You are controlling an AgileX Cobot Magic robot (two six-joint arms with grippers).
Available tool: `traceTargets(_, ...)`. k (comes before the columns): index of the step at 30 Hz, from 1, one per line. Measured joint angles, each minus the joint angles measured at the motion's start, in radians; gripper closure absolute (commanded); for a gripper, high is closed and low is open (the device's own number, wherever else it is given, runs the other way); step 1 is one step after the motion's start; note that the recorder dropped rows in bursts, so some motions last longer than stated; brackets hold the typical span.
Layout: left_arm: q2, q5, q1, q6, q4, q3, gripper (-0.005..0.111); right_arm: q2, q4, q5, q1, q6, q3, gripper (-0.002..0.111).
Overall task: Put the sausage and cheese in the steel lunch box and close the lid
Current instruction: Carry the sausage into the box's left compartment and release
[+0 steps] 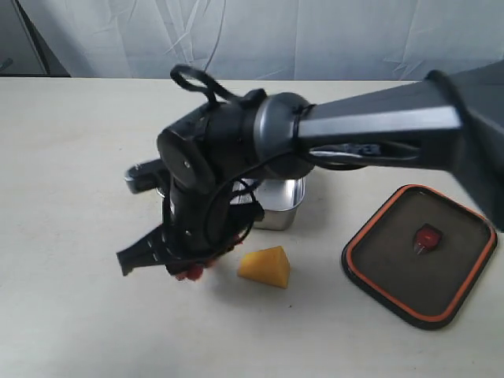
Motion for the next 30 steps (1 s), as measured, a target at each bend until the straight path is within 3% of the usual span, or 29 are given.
traceTargets(5,0.000,0.000,0.000,0.000,0.000,0.000,0.107,-0.154,-0.093,-0.079,-0.008,-0.002,0.000,0.109)
traceTargets(9,0.000,0.000,0.000,0.000,0.000,0.000,0.107,-0.190,-0.203,-0.130,-0.079,-0.002,-0.011,0.109)
traceTargets(15,0.000,0.000,0.000,0.000,0.000,0.000,0.107,-0.111,-0.220,-0.182,-0.202,-0.054,-0.043,0.109)
traceTargets(23,0.000,-0.004,0.000,0.000,0.000,0.000,0.107,0.040,-0.164,-0.185,-0.219,-0.170,-0.137,0.109)
traceTargets(26,0.000,-0.031,0.000,-0.029,-0.109,0.000,0.107,0.067,-0.154,-0.179,-0.219,-0.171,-0.144,0.102)
traceTargets(30,0.000,-0.044,0.000,-0.055,-0.360,0.000,0.107,0.069,-0.151,-0.174,-0.219,-0.171,-0.147,0.074)
